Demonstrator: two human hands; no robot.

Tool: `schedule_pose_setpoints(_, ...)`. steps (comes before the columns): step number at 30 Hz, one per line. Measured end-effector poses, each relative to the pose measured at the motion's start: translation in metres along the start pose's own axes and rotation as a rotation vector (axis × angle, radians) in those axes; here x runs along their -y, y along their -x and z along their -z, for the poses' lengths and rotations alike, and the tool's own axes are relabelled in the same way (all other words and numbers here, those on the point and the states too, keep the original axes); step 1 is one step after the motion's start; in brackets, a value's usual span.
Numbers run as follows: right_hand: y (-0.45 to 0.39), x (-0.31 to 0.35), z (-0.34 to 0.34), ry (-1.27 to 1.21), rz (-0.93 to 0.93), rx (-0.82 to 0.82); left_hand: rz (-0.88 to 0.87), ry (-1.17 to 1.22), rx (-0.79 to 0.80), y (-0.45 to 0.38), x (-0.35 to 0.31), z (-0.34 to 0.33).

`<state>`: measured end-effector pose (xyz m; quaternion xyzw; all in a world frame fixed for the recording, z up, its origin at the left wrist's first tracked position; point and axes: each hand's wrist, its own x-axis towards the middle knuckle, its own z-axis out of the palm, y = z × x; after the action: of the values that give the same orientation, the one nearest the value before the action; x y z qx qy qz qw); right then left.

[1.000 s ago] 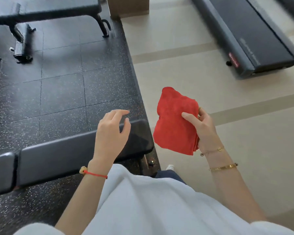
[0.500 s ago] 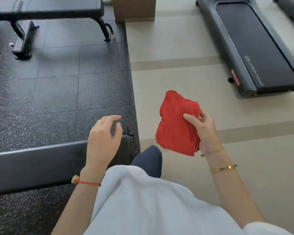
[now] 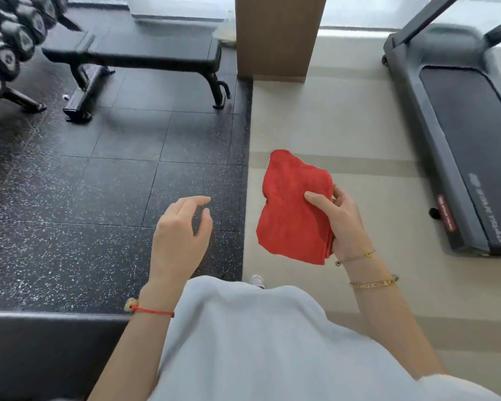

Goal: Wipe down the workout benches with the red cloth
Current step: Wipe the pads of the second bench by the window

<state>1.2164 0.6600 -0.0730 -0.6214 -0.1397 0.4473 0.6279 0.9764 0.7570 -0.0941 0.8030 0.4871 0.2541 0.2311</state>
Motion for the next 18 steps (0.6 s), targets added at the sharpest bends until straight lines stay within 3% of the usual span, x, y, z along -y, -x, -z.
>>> schedule_pose_setpoints(18, -0.373, 0.117, -0.130, 0.091, -0.043, 0.221, 0.152, -0.049, -0.185, -0.355, 0.038, -0.055)
